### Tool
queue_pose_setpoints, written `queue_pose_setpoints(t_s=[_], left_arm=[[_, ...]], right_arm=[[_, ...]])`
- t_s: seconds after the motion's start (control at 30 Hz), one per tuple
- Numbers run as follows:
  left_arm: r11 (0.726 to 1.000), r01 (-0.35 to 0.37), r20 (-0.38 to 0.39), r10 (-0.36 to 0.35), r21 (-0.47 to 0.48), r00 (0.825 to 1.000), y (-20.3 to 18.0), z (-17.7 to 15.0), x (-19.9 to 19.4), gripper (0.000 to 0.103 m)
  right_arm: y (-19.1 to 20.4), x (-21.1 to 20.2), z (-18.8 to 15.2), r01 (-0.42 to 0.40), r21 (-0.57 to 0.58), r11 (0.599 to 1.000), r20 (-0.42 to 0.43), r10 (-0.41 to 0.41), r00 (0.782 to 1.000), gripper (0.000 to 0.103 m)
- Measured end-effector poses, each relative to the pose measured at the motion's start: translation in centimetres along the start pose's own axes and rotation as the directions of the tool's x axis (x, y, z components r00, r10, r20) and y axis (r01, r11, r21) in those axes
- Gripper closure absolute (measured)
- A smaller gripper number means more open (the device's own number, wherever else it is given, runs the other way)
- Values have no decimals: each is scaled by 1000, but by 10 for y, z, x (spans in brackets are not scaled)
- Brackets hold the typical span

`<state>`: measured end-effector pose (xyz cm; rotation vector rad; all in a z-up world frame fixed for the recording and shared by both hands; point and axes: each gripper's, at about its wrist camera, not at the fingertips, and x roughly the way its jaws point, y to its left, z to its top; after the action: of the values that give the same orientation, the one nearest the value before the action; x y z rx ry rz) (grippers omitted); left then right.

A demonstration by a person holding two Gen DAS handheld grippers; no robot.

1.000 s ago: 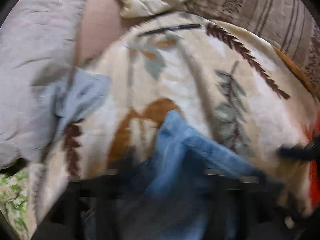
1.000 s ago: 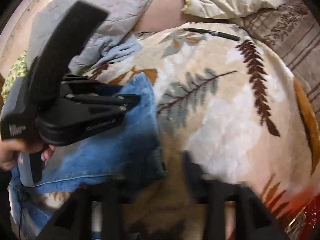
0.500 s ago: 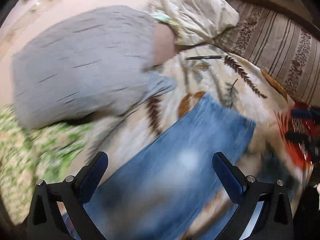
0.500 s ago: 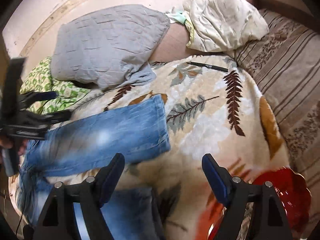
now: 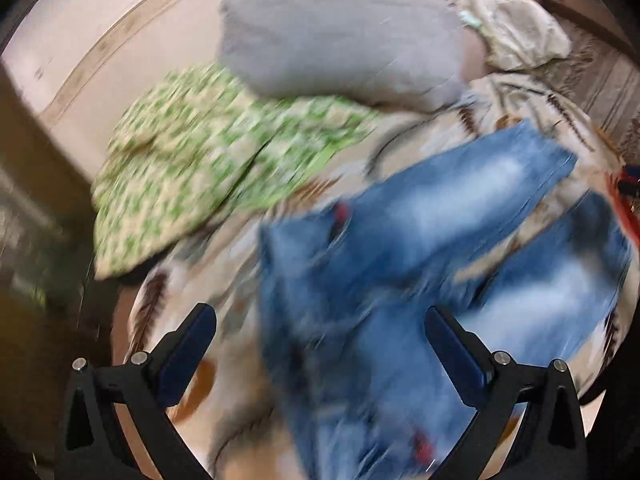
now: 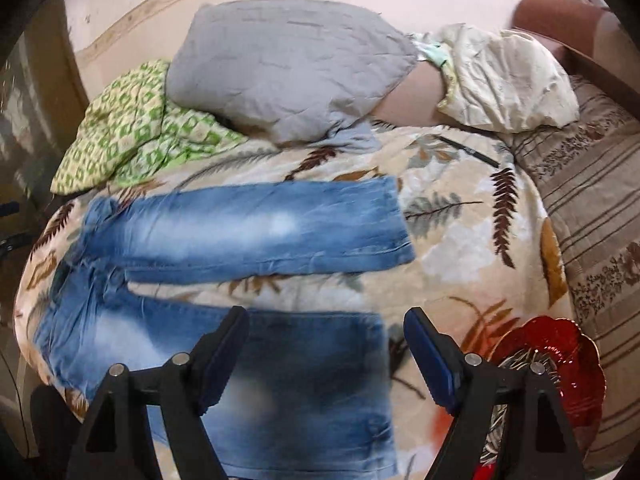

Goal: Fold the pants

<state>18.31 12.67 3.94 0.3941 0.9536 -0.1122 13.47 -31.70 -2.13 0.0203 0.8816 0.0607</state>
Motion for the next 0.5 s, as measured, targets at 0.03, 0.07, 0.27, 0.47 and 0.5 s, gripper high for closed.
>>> queue_pose_setpoints(t_s=[0.03, 0.07, 0.27, 0.47, 0.5], left_arm=[[1000, 8, -12, -9, -9, 1000, 7, -12, -1, 0], [1000, 15, -27, -15, -19, 1000, 12, -24, 1, 0], [987, 88, -132, -106, -136, 986, 22, -86, 43, 0], [958, 146, -199, -198, -248, 960, 12, -137, 86, 0], [951, 156, -213, -216, -265, 953, 10, -142, 92, 0]], right_arm=[[6, 2, -2, -8, -14, 1000, -12, 8, 1000, 21], [10, 4, -4, -18, -26, 999, -21, 17, 1000, 21], [33, 13, -32, -44, -131, 990, -112, 29, 993, 21], [-8, 30, -75, 4, -47, 999, -242, -15, 970, 21], [-15, 37, -81, -2, -18, 1000, -267, -3, 964, 21]])
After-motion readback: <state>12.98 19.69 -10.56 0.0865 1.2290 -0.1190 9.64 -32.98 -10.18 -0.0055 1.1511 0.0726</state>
